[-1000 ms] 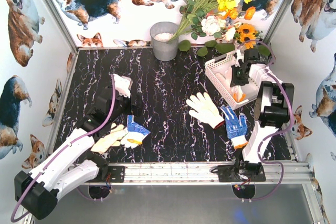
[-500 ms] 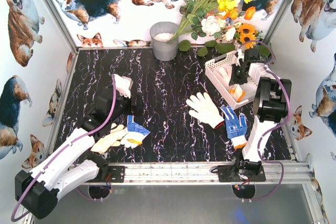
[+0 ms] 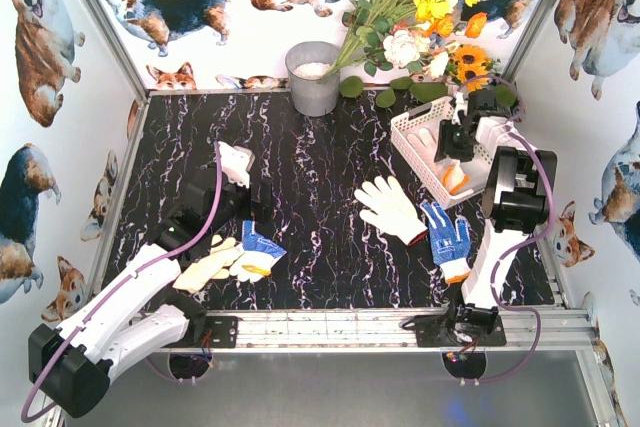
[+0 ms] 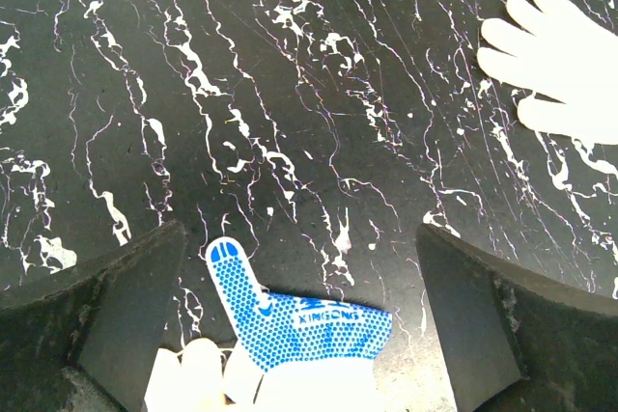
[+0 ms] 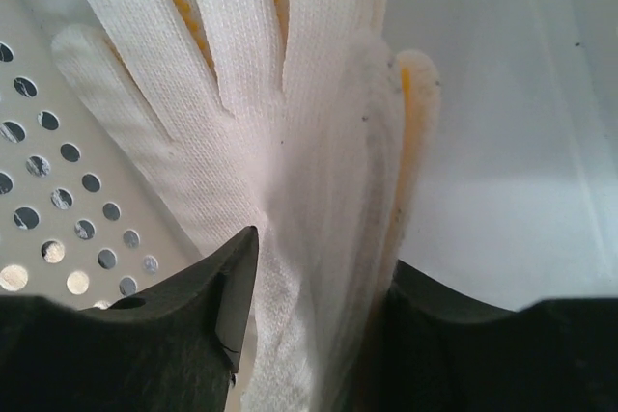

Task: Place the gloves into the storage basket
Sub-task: Place the glove in the bin.

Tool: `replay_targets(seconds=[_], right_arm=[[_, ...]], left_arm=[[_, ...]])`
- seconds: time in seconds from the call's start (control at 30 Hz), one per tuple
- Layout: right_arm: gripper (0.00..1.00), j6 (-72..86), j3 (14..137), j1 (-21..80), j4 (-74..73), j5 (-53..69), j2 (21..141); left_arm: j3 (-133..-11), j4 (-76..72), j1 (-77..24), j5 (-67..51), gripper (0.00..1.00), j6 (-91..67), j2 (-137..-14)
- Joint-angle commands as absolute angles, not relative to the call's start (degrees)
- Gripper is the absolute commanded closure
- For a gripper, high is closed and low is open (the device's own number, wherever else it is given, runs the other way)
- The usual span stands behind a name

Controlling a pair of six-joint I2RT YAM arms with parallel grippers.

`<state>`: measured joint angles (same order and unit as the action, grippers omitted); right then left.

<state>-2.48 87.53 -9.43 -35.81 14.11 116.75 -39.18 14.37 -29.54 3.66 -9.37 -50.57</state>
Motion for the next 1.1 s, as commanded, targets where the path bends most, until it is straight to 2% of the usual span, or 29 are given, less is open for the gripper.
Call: replay_targets(seconds=[0.0,0.33,0.57,1.07], right_arm=[[0.55,-4.37,92.1,-11.18,-40.56,15.04,113.69],[0.52,-3.35,92.56,-16.56,-49.94,23.28,114.26],[0.62,-1.62,91.82,-17.14,-49.68,23.81,115.89],[0.78,-3.22,90.9,-16.31,-43.63,15.29,119.28]], left_arm=[[-38.94,13.01,-28.69,3.2,0.0,-8.81,-50.12],[-39.11,13.02,-28.67,2.64,0.0,-8.61,-50.11],[-39.11,13.08,-28.69,2.64,0.0,-8.53,-49.7],[-38.94,12.59,-28.68,3.13,0.0,-8.61,-51.21]])
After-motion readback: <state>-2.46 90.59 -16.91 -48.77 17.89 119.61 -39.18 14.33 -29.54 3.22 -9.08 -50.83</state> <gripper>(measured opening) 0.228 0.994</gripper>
